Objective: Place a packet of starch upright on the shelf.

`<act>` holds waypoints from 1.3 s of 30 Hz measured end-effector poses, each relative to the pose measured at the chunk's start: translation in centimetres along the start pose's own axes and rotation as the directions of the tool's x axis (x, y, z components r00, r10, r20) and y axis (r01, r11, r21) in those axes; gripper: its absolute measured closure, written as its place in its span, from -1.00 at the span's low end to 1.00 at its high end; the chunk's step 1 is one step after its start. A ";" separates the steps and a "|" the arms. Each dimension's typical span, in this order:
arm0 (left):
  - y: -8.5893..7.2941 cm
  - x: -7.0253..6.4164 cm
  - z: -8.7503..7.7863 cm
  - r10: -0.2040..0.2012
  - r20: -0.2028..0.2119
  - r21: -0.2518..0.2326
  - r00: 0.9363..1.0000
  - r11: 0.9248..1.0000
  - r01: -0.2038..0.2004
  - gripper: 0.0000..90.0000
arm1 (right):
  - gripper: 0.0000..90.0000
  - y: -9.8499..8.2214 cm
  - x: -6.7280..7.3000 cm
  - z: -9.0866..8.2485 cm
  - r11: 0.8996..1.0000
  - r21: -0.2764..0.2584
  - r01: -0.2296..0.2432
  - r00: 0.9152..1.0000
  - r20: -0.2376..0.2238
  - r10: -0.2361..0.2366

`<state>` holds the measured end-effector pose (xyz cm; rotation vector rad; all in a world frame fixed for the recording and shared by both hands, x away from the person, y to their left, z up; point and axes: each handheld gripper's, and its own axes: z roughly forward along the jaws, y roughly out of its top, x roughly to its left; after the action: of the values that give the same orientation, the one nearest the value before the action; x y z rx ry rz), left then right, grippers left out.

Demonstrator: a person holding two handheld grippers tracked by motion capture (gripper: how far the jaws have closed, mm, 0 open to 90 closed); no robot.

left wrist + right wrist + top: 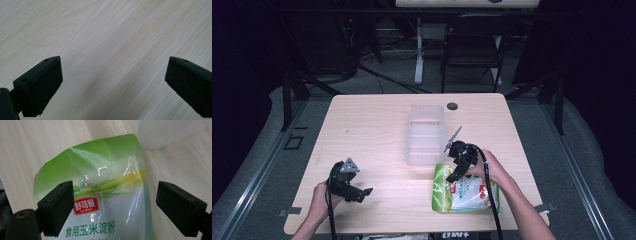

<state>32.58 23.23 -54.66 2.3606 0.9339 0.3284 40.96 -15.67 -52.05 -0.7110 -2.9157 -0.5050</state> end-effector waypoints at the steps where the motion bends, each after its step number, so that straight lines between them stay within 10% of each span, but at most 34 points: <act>1: 0.0 0.0 0.0 0.000 0.000 -0.001 1.000 1.000 0.000 -0.97 | -0.67 0.1 0.0 0.3 1.000 -0.008 -0.011 1.000 -0.005 0.011; 5: 0.0 0.0 0.0 0.002 0.001 0.002 1.000 1.000 -0.002 -0.97 | -0.61 0.6 -0.5 0.7 1.000 0.025 0.013 1.000 -0.017 -0.012; 21: 0.0 0.0 -0.1 0.003 -0.001 0.001 1.000 1.000 -0.003 -0.97 | 0.73 0.4 -1.0 1.3 0.999 0.046 -0.019 0.999 -0.046 0.022; 39: 0.0 -0.1 -0.1 0.004 -0.003 0.001 1.000 1.000 -0.004 -0.97 | 0.89 -1.2 0.2 -0.4 0.997 -0.053 -0.054 0.998 0.029 0.056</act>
<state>32.53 23.19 -54.59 2.3639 0.9312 0.3334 40.24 -16.66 -52.00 -0.8098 -2.9115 -0.5715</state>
